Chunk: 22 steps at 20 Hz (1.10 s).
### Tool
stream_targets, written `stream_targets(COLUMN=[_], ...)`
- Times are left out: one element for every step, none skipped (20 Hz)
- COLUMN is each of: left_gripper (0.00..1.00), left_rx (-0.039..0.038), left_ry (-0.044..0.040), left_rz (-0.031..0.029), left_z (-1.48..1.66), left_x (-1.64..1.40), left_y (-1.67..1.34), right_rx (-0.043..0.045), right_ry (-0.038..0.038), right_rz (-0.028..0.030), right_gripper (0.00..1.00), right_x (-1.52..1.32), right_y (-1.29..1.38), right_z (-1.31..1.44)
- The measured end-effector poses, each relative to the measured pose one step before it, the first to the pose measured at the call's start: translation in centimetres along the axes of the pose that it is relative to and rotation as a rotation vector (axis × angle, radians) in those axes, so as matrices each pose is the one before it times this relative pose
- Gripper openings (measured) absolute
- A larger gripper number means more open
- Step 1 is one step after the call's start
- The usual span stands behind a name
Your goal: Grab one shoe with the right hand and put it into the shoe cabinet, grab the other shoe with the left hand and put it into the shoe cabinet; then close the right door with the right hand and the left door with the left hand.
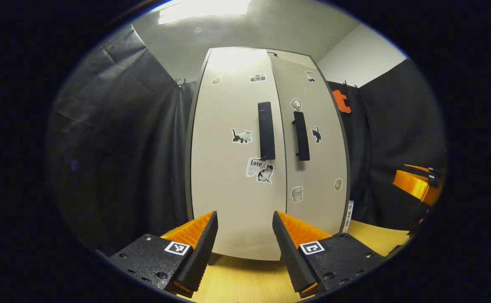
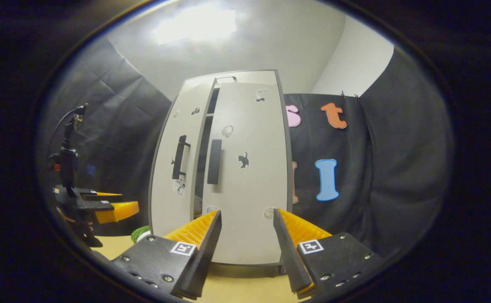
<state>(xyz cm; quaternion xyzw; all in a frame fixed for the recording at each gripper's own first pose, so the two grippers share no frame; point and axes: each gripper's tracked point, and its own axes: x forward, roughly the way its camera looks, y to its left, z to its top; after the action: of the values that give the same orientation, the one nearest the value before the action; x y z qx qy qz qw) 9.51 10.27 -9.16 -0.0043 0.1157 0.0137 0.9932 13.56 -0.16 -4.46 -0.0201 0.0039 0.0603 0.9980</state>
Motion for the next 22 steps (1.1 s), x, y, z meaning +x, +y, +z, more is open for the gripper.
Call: stream_targets(left_gripper=[0.81,0.86,0.93,0.94,0.95,0.95,0.95,0.95,0.95,0.95,0.95,0.95,0.96,0.96,0.95,0.96,0.96,0.96,0.96,0.94,0.94,0.96], left_rx=[0.00024,-0.00425,-0.0107,-0.01266,-0.00812,-0.0023,0.00218,0.00158,0.00167,0.00231,0.00125,-0.00438,-0.00761,-0.00633,-0.00009,0.00503,0.00678,0.00125,-0.00245,-0.00205,0.00089,0.00226], left_ry=[0.00054,0.00355,0.0016,0.00053,0.00009,0.00018,-0.00516,-0.0061,-0.0046,-0.00371,-0.00731,-0.01007,-0.00705,-0.00167,0.00341,0.00507,0.00442,-0.00165,-0.00298,-0.00502,-0.00254,-0.00036], left_rz=[0.00349,-0.004,-0.00368,-0.0016,0.00446,0.00713,0.01118,0.01476,0.01451,0.01028,0.00369,-0.0028,-0.01087,-0.01081,-0.00505,-0.00145,-0.00196,-0.00182,-0.00198,0.00143,0.0021,0.00284], left_z=[0.028,-0.073,-0.04,-0.058,-0.075,-0.088,0.141,0.094,0.046,0.034,0.129,0.186,0.113,0.03,-0.113,-0.092,-0.091,0.086,0.092,0.087,0.072,-0.001], left_x=[-0.218,-0.303,-0.378,-0.311,-0.234,-0.174,-0.096,-0.097,-0.052,-0.186,-0.019,0.064,0.156,-0.002,0.131,-0.145,-0.013,-0.021,0.043,-0.045,-0.029,-0.026], left_y=[-0.03,-0.107,-0.087,-0.002,0.094,0.218,0.298,0.39,0.339,0.272,0.102,-0.026,-0.277,-0.293,-0.166,0.046,0.01,0.017,-0.065,0.041,0.009,0.059], right_rx=[-0.00443,-0.00228,0.00023,0.00078,0.00156,0.00407,0.00473,0.00516,0.00415,0.00657,0.00865,0.00926,0.00737,0.00749,0.00622,0.00497,0.00247,-0.00003,-0.00215,-0.00177,0.00022,0.00189], right_ry=[0.00147,0.00224,0.00338,0.00778,0.00961,0.00746,0.00192,0.00073,0.00357,0.00219,0.00008,-0.00102,0.00307,0.0055,0.00369,0.0025,0.00072,0.00068,0.00019,0.00055,-0.00034,-0.00021], right_rz=[0.00064,0.00463,0.00446,0.00358,0.00154,0.00218,0.00396,0.00274,-0.00302,-0.0053,-0.00172,0.00496,0.00709,0.00429,0.00503,0.00429,0.00377,0.00261,0.00011,-0.00167,-0.00048,0.00095], right_gripper=[0.74,0.71,0.71,0.75,0.75,0.75,0.77,0.84,0.86,0.86,0.87,0.86,0.86,0.86,0.86,0.83,0.83,0.86,0.86,0.87,0.86,0.86], right_x=[-0.165,-0.036,-0.015,0.1,-0.028,-0.057,0.105,0.159,0.037,-0.016,-0.02,0.006,0.195,0.081,0.122,0.079,0.077,0.1,0.041,-0.019,-0.026,0.012], right_y=[0.406,0.519,0.506,0.252,0.328,0.501,0.428,0.348,0.202,0.116,0.215,0.332,0.316,0.068,0.155,0.124,0.084,0.015,-0.054,-0.078,-0.089,0.015], right_z=[-0.009,-0.11,-0.057,-0.238,-0.121,-0.142,0.011,-0.058,-0.089,-0.118,-0.015,0.039,-0.015,-0.09,0.03,-0.014,0.033,-0.007,0.002,-0.003,0.058,0.059])
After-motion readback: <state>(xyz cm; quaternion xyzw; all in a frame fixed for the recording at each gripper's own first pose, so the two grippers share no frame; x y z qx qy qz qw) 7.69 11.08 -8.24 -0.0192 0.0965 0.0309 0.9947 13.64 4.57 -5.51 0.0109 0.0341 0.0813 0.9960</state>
